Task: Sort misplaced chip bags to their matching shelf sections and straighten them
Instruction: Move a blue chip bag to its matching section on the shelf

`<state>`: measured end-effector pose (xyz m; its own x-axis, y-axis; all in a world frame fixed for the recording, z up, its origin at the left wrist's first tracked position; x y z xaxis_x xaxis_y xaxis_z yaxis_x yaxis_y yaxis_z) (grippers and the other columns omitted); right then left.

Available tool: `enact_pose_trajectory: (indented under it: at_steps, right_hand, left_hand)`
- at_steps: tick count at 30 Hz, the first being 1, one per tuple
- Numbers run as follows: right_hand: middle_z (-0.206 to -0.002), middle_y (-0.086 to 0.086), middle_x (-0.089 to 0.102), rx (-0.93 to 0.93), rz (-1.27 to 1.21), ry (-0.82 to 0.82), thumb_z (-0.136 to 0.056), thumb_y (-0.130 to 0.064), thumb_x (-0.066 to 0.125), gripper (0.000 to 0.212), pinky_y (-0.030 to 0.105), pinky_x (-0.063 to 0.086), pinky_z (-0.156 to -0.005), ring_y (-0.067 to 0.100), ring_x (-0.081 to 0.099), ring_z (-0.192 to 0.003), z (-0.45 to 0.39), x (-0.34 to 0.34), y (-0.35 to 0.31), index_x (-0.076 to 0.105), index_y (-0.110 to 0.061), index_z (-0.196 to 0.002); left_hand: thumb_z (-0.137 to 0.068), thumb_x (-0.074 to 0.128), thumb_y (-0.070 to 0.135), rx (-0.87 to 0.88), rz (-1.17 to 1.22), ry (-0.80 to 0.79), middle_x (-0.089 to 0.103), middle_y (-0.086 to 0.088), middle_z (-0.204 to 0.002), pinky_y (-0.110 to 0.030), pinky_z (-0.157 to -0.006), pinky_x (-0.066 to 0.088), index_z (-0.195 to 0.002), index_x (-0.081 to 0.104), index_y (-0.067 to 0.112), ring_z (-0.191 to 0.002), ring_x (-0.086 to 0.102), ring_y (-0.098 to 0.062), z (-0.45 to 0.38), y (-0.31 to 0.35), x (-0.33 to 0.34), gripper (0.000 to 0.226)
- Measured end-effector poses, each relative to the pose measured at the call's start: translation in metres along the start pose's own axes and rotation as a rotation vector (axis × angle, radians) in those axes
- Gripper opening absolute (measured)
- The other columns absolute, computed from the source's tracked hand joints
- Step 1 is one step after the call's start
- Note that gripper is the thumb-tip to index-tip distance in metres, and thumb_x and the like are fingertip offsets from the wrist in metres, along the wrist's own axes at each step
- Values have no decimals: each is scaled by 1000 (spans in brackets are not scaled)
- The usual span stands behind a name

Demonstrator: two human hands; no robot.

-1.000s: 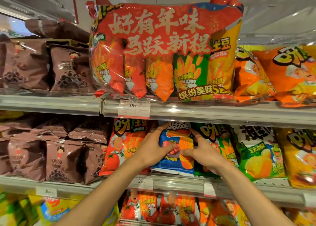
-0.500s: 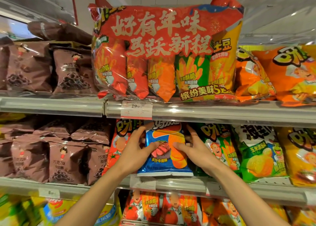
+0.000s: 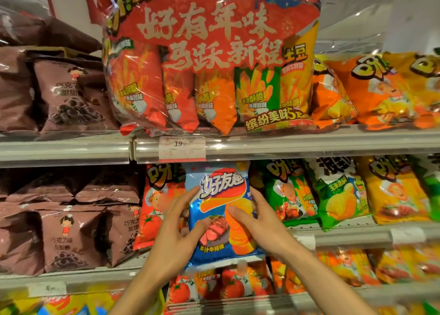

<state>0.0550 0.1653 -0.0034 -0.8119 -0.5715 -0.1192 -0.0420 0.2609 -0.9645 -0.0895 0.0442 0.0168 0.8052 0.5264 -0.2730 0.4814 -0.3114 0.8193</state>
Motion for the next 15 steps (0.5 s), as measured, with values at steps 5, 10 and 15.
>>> enact_pose_trajectory:
  at_steps: [5,10,15]
  right_hand:
    - [-121,-10,70,-13,13,74,-89,-25,71,54,30,56,-91,5,67,-108,32,-29,0,45,-32,-136]
    - [-123,-7,69,-26,37,160,-89,-27,72,58,39,54,-98,10,67,-111,65,-81,-7,44,-29,-140]
    - [-113,-19,69,-8,61,230,-87,-32,72,53,23,56,-88,-5,67,-99,109,-153,-15,42,-42,-130]
  left_hand:
    - [-86,70,24,9,69,-33,52,16,-133,-13,-81,52,-132,51,47,-121,54,-4,12,5,29,55]
    - [-82,68,37,28,106,-110,49,19,-135,-38,-97,53,-128,49,59,-127,52,-6,17,33,76,54]
    - [-82,68,40,89,81,-154,50,17,-135,-28,-92,54,-130,48,54,-122,53,0,27,78,141,54]
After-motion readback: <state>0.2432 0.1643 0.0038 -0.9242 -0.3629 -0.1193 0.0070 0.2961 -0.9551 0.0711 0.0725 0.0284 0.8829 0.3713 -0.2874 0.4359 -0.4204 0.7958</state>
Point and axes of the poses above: each hand's wrist, its own z-axis away from the middle knuckle, its own x-axis out of the palm, y = z × x, the point moved 10 cm from there along -z, towards the middle knuckle
